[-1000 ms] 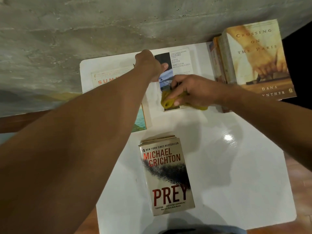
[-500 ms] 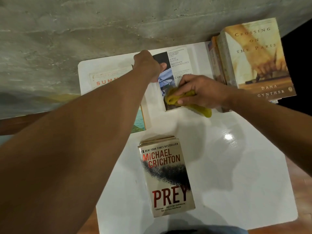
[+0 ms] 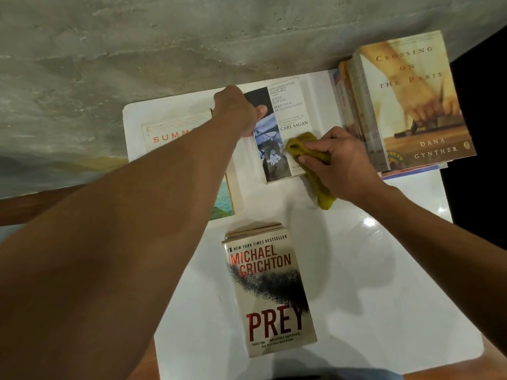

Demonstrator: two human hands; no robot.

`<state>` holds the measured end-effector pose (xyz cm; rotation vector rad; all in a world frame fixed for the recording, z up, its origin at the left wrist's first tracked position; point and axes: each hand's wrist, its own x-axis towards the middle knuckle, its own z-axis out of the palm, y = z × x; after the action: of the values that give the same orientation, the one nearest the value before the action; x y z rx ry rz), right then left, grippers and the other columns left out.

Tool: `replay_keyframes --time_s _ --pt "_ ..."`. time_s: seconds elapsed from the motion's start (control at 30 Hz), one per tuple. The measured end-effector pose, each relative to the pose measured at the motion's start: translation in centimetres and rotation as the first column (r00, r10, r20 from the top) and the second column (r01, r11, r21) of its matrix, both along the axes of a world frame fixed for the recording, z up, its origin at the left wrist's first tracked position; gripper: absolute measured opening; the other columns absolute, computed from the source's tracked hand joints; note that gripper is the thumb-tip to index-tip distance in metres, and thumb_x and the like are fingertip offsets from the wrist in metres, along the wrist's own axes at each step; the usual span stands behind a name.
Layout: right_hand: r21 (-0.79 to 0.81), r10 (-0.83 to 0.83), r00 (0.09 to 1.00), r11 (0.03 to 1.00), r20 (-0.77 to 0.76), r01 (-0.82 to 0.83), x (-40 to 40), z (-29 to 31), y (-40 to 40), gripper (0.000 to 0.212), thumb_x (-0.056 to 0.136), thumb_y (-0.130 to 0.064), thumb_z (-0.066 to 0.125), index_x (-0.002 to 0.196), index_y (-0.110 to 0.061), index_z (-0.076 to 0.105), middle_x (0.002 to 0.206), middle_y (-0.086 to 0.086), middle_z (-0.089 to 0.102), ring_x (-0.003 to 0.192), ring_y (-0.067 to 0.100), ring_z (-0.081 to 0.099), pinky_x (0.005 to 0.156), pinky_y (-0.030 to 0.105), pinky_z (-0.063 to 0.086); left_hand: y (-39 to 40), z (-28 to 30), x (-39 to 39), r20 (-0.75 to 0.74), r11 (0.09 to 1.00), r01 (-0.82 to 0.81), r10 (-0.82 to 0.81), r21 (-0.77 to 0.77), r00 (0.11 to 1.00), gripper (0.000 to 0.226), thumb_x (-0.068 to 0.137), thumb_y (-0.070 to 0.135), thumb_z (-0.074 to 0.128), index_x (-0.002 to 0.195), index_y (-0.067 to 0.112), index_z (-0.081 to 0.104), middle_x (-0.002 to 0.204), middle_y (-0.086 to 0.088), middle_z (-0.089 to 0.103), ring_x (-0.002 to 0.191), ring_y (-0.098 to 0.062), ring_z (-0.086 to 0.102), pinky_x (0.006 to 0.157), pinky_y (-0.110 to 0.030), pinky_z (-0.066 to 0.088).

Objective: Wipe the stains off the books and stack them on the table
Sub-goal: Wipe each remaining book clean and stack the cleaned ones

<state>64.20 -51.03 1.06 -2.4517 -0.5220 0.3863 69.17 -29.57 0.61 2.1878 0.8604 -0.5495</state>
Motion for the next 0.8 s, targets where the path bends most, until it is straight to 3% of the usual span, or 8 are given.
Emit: replay_keyframes --time_s 0.13,0.3,0.4,0.5,0.63,0.73,0.8 --pt "-0.012 -0.187 0.982 0.982 -0.016 0.186 0.3 0.2 0.7 0.034 0.092 -0.023 0.072 0.125 -0.015 0.069 0.100 0.005 0.048 0.092 0.014 0.045 0.078 -0.002 0.033 0.0 0.2 0.1 -0.011 1.000 0.005 -0.005 0.000 1.000 0.065 0.089 0.044 0.072 0.133 0.003 0.048 0.129 -0.014 0.056 0.113 -0.030 0.063 0.094 -0.038 0.056" --pt "0.007 -0.289 0.948 0.957 0.132 0.291 -0.6 -1.2 1.1 0.033 0.094 -0.022 0.069 0.125 -0.011 0.069 0.099 0.010 0.050 0.085 0.014 0.045 0.082 0.012 0.034 0.1 0.0 0.0 -0.009 1.000 0.005 -0.005 -0.006 1.000 0.061 0.090 0.044 0.073 0.130 0.004 0.050 0.128 -0.013 0.060 0.112 -0.030 0.065 0.095 -0.037 0.055" --pt "0.059 -0.322 0.921 0.946 0.217 0.317 -1.2 -2.0 1.2 0.029 0.093 -0.018 0.069 0.119 -0.006 0.071 0.094 0.011 0.049 0.080 0.015 0.043 0.079 0.012 0.033 0.1 0.2 0.0 -0.005 0.998 0.039 -0.039 0.056 0.999 0.062 0.093 0.047 0.068 0.132 0.004 0.049 0.130 -0.011 0.057 0.118 -0.027 0.061 0.085 -0.026 0.048" --pt "0.083 -0.347 0.903 0.938 0.252 0.337 -1.7 -2.4 1.3 0.028 0.094 -0.018 0.067 0.119 -0.005 0.071 0.095 0.009 0.045 0.080 0.014 0.040 0.079 0.008 0.032 0.0 0.1 -0.1 -0.004 0.997 0.040 -0.040 0.067 0.999 0.058 0.093 0.046 0.067 0.130 0.004 0.050 0.128 -0.011 0.058 0.115 -0.027 0.062 0.079 -0.027 0.046" --pt "-0.028 -0.361 0.896 0.924 0.257 0.380 -1.7 -2.3 1.8 0.031 0.097 -0.027 0.062 0.122 -0.010 0.068 0.103 0.018 0.049 0.076 0.022 0.045 0.068 0.030 0.046 0.1 -0.3 -0.2 0.003 0.999 0.020 -0.020 0.032 1.000 0.055 0.092 0.045 0.070 0.126 0.004 0.054 0.125 -0.012 0.060 0.111 -0.028 0.064 0.090 -0.033 0.054" --pt "-0.162 -0.399 0.891 0.885 0.214 0.436 -1.1 -1.8 2.3 0.033 0.100 -0.032 0.055 0.127 -0.013 0.063 0.115 0.017 0.047 0.083 0.034 0.054 0.073 0.042 0.050 -0.2 -0.1 -0.2 0.006 0.995 0.059 -0.060 0.080 0.998 0.053 0.094 0.047 0.065 0.125 0.004 0.054 0.125 -0.013 0.061 0.114 -0.028 0.062 0.079 -0.029 0.045" --pt "-0.213 -0.453 0.872 0.848 0.183 0.485 -0.9 -1.5 2.7 0.034 0.102 -0.033 0.051 0.129 -0.013 0.060 0.122 0.016 0.045 0.090 0.036 0.056 0.077 0.041 0.047 -0.7 -0.2 -0.8 0.025 0.994 0.037 -0.039 0.108 0.999 0.052 0.097 0.047 0.061 0.126 0.005 0.054 0.128 -0.013 0.061 0.117 -0.029 0.060 0.077 -0.029 0.039"
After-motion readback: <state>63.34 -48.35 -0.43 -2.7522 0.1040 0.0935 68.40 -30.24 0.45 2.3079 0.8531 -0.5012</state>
